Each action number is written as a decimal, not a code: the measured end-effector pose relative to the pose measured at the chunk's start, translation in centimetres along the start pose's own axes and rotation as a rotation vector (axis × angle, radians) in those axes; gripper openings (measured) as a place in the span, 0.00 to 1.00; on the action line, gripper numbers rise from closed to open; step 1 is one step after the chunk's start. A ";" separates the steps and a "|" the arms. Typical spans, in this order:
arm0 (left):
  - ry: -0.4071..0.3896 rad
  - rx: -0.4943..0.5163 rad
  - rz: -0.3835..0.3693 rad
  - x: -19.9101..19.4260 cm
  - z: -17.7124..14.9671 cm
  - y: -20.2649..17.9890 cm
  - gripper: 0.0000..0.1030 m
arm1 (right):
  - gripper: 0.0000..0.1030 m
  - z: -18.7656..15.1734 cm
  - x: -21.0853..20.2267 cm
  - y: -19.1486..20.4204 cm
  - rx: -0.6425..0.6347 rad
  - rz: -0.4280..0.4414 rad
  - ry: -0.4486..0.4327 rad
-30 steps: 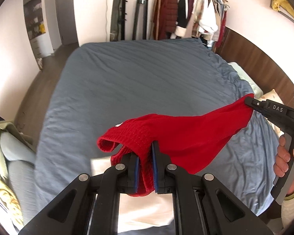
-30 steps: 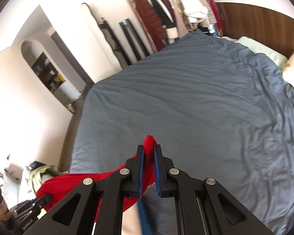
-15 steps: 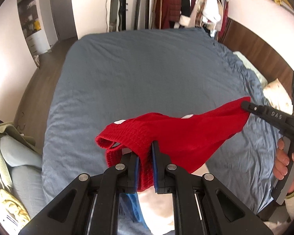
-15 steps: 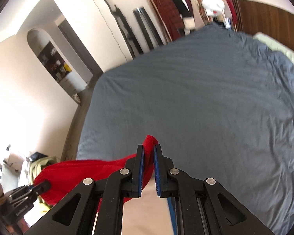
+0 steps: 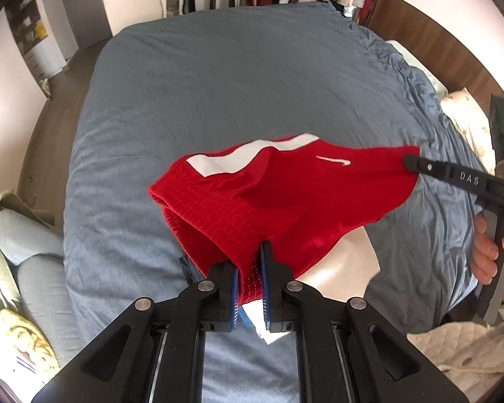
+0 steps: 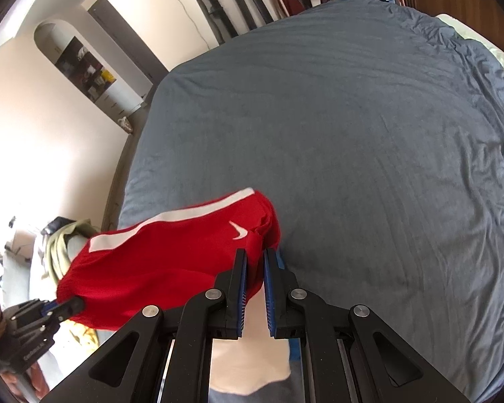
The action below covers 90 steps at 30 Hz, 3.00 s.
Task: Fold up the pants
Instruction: 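Lift the red shorts off the bed with both grippers and carry them toward the clothes stack, then lower the red shorts onto the folded clothes stack with both grippers, then open both grippers and pull them back from the stacked shorts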
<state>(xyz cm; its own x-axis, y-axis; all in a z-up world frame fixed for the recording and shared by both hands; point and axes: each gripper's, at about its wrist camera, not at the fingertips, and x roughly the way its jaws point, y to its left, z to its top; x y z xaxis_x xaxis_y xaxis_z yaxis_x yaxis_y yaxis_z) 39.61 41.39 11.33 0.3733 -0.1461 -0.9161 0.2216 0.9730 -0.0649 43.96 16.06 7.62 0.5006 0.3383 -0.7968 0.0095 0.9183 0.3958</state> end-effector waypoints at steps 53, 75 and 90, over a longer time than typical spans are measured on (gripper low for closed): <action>-0.002 -0.046 0.175 8.7 1.5 3.4 0.29 | 0.32 -10.0 5.0 -0.6 -0.050 -0.199 0.180; -0.262 -0.168 0.290 -2.2 -3.7 -0.3 0.61 | 0.58 -8.2 -1.2 -0.1 -0.181 -0.205 -0.008; -0.403 -0.301 0.390 -4.8 -12.4 -14.4 0.90 | 0.84 -9.8 -11.4 -3.7 -0.405 -0.077 -0.258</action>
<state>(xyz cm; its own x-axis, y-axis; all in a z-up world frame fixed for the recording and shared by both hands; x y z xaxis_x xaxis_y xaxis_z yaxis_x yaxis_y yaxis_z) 23.50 30.27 11.75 0.6984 0.2307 -0.6776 -0.2404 0.9672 0.0815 29.77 10.85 10.75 0.7105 0.2510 -0.6574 -0.2570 0.9622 0.0896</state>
